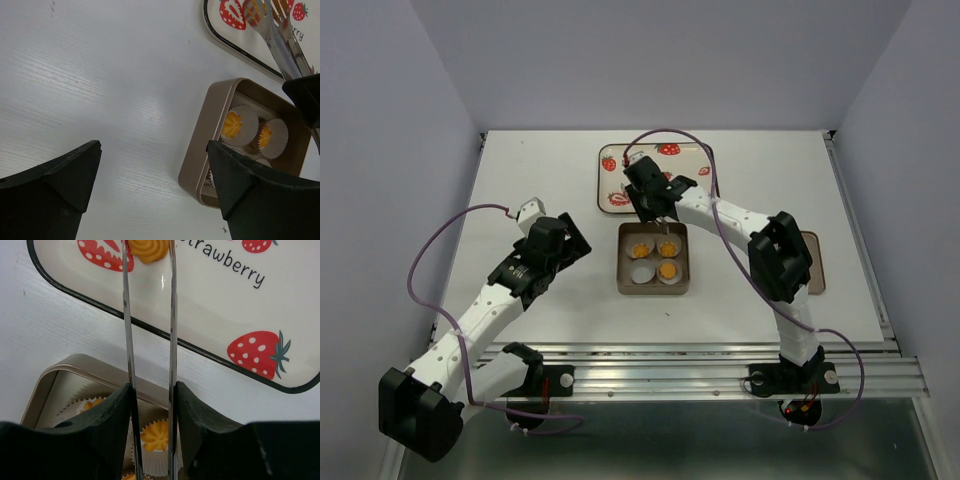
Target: Pack the cookies
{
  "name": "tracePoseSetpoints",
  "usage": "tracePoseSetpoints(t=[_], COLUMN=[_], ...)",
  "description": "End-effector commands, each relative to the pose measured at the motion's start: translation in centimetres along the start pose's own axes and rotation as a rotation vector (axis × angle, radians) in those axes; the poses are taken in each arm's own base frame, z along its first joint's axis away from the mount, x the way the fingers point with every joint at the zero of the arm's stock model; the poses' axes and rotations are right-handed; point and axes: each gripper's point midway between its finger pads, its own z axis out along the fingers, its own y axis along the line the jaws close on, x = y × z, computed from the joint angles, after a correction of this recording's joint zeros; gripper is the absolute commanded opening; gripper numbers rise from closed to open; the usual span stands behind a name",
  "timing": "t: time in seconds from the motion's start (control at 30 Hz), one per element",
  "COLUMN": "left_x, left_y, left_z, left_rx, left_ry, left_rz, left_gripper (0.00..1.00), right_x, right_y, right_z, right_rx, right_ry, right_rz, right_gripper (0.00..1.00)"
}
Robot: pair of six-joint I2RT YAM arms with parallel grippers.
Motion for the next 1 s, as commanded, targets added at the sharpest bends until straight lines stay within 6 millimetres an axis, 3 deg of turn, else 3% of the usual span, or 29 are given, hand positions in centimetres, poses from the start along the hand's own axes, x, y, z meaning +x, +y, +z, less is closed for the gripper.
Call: tracePoseSetpoints(t=[0.0,0.13,0.17,0.27,0.3,0.37,0.4,0.47,0.5,0.53,0.6,0.63,0.67,0.73,0.77,0.97], left_x=[-2.1,-2.2,-2.2,-2.3,-2.3,-2.3,-2.2,-2.2,-2.2,-2.2,-2.1,-2.0,-2.0,-1.7,-1.7,-1.2], left_y=[-1.2,-1.2,-1.2,-1.3,-1.3,-1.3,-1.3,-1.4,-1.4,-1.4,-1.5,-1.5,-1.7,-1.7,-1.7,-1.5], left_z=[-1.0,-1.3,-1.3,-1.5,-1.5,-1.6,-1.6,-1.7,-1.6,-1.6,-1.6,-1.6,-1.6,-1.6,-1.6,-1.6], left_rx=[0.028,0.039,0.041,0.048,0.048,0.054,0.054,0.059,0.062,0.064,0.071,0.073,0.082,0.086,0.087,0.093], left_ry=[-0.057,-0.063,-0.063,-0.067,-0.067,-0.067,-0.065,-0.063,-0.063,-0.063,-0.06,-0.057,-0.054,-0.047,-0.043,-0.032], left_rz=[-0.028,-0.038,-0.036,-0.041,-0.041,-0.042,-0.042,-0.042,-0.043,-0.043,-0.043,-0.044,-0.043,-0.035,-0.033,-0.032], left_gripper=[0.99,0.99,0.99,0.99,0.99,0.99,0.99,0.99,0.99,0.99,0.99,0.99,0.99,0.99,0.99,0.99], right_x=[-6.0,-7.7,-7.4,-7.4,-6.6,-6.5,-5.1,-4.6,-3.1,-2.9,-1.4,0.4,0.8,3.4,3.9,8.7], right_y=[-1.9,-2.6,-2.5,-3.1,-3.0,-3.6,-3.6,-4.2,-3.6,-3.0,-2.2,-1.7,-1.2,-0.4,-0.2,2.2], right_z=[-4.6,-7.2,-7.0,-9.4,-8.9,-10.7,-10.6,-12.6,-12.7,-14.6,-15.7,-15.6,-17.2,-17.5,-18.6,-20.2], right_rx=[0.019,0.007,0.006,-0.011,-0.011,-0.016,-0.02,-0.034,-0.056,-0.082,-0.108,-0.12,-0.151,-0.197,-0.222,-0.322], right_ry=[-0.178,-0.257,-0.251,-0.28,-0.262,-0.287,-0.262,-0.277,-0.247,-0.271,-0.263,-0.234,-0.252,-0.2,-0.205,-0.106], right_rz=[0.072,0.091,0.088,0.101,0.094,0.107,0.099,0.115,0.103,0.099,0.077,0.058,0.044,0.028,0.026,-0.028], right_gripper=[0.43,0.41,0.41,0.41,0.41,0.41,0.41,0.41,0.41,0.41,0.41,0.41,0.41,0.41,0.41,0.41])
